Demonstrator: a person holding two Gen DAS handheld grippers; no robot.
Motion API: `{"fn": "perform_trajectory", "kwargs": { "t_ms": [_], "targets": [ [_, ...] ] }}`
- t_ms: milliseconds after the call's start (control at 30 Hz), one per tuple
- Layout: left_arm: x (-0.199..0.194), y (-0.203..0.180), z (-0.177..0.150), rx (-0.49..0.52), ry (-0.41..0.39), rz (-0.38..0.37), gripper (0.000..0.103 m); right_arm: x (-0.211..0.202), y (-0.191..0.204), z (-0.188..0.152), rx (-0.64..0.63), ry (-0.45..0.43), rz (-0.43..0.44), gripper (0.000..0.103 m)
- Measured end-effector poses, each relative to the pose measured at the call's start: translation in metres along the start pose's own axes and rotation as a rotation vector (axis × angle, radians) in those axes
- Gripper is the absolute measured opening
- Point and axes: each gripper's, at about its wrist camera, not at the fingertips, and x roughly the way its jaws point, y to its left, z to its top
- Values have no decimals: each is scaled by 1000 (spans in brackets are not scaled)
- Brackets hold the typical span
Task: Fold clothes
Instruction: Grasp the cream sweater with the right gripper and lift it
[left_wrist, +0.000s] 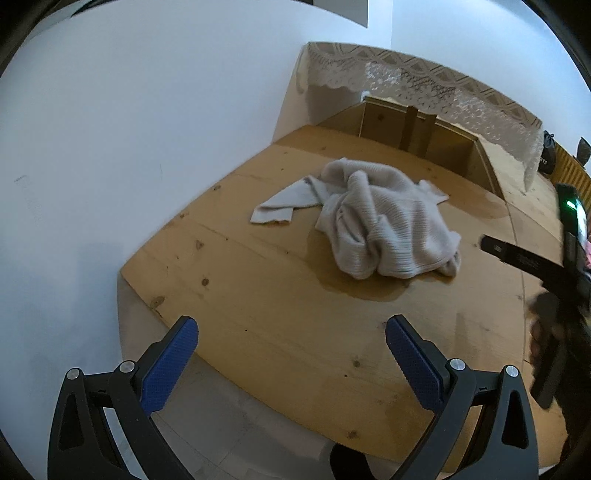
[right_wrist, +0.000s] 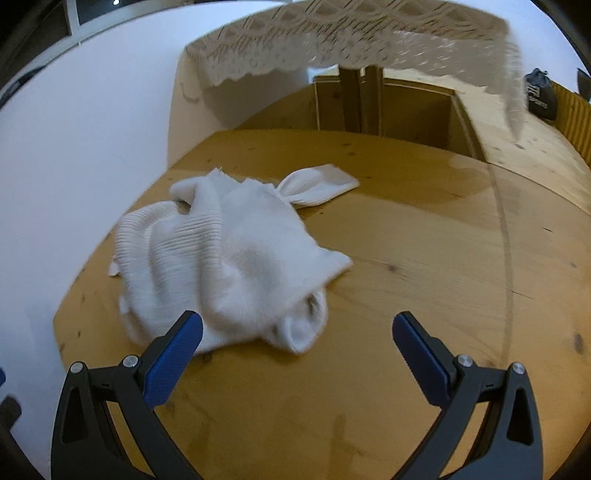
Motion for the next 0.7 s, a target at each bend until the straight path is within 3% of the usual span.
{"fn": "perform_trajectory", "kwargs": {
  "t_ms": [333,400,433,467,533,700],
  "targets": [
    [34,10,3,-20,38,-32,102,85,32,12,-83,119,-46,103],
    [36,12,3,-21,43,-37,102,85,35,13,-103,96,-33,84],
    [35,12,3,-20,44,-37,102,83,38,14,-128,89,-10,55],
    [35,13,2,-19,45,-37,102,80,40,16,-148,94,-1,36],
    [33,14,2,-18,46,-37,102,73,40,23,-159,113,18,24],
    [19,22,0,-34,35,-23,102,25,32,43,-140,75,84,17]
  ]
}}
